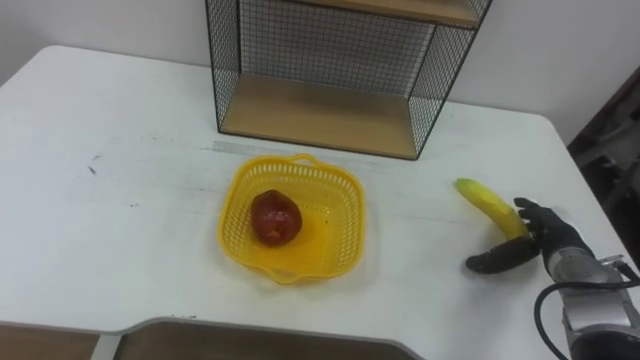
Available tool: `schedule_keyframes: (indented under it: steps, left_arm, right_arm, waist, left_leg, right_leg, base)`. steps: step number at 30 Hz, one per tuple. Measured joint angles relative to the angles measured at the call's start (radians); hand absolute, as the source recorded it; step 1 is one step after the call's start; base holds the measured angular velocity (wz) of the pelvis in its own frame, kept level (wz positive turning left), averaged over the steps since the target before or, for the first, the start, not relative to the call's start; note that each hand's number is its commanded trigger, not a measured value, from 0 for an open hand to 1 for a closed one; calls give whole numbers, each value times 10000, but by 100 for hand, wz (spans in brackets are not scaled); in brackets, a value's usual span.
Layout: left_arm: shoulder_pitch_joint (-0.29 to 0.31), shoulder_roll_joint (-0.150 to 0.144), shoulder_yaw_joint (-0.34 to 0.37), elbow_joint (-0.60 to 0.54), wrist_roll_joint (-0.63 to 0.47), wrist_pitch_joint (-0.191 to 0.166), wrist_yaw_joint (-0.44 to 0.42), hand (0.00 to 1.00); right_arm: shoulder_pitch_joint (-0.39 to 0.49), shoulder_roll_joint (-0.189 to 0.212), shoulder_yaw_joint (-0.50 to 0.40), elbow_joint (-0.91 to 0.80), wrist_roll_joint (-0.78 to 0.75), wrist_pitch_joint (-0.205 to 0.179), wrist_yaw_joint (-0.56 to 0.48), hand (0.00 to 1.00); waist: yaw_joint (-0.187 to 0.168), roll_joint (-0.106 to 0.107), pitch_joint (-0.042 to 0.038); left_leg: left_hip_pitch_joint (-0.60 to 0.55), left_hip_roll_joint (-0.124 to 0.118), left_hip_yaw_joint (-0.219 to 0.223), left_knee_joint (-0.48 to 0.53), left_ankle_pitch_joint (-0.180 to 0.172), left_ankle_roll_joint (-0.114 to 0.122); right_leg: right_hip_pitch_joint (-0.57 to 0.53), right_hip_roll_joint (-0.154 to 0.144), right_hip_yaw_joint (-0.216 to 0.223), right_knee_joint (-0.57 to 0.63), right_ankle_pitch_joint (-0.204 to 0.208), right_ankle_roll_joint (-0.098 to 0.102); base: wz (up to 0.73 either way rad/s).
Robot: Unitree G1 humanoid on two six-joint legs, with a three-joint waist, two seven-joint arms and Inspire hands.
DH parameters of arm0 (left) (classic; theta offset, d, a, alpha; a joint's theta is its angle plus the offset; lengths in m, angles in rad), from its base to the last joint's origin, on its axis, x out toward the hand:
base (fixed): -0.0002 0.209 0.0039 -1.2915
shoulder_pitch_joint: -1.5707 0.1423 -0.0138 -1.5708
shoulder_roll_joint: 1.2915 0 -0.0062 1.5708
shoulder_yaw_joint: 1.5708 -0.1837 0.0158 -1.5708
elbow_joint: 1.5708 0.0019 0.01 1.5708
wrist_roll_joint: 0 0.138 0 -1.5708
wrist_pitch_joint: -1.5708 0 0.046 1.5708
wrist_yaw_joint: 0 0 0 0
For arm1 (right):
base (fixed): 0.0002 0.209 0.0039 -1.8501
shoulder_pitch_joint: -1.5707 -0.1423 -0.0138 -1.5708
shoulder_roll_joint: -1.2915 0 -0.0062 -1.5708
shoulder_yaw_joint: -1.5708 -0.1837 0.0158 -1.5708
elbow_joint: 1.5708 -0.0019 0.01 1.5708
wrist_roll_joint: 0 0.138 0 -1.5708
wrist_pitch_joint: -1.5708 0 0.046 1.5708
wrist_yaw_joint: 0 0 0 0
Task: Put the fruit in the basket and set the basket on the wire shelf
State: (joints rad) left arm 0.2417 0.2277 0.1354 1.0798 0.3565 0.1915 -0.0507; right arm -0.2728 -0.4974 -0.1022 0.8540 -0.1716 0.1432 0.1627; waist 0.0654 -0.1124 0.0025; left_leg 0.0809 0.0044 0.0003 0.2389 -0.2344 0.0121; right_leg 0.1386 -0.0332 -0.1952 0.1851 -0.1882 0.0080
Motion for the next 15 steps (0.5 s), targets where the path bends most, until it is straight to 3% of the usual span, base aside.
schedule_keyframes:
  steps: [7,8,9,11,15]
  left_arm:
    - [15,4,-27,14,-1,121,-19,0]
    - [16,4,-28,14,-1,121,-20,0]
    - [13,6,-28,14,-1,125,-24,0]
    - [8,6,-27,13,-1,135,-33,0]
    - [-3,10,-51,12,-2,206,-52,0]
  right_arm:
    - [-4,1,0,33,-391,46,-13,0]
    - [-4,1,0,33,-397,60,-15,30]
    - [-5,1,-2,32,-397,100,-22,67]
    - [-11,1,-1,32,-397,112,-33,100]
    - [-18,2,5,30,-855,113,-301,100]
  waist:
    - [19,4,-3]
    - [16,3,-2]
    - [14,-1,-3]
    - [16,-6,-1]
    - [49,-30,7]
  left_leg:
    - [25,-2,-34,7,9,-12]
    - [25,-2,-34,7,9,-12]
    - [25,-3,-34,7,9,-12]
    - [23,-3,-34,7,9,-12]
    - [21,-8,-31,4,8,-12]
  right_leg:
    - [42,1,-31,0,2,-4]
    - [43,1,-31,0,2,-4]
    - [42,1,-31,0,2,-4]
    - [41,1,-31,-3,2,-4]
    - [42,-1,-26,-15,1,-4]
  base:
    - [0]
    - [0]
    - [0]
    - [0]
    - [0]
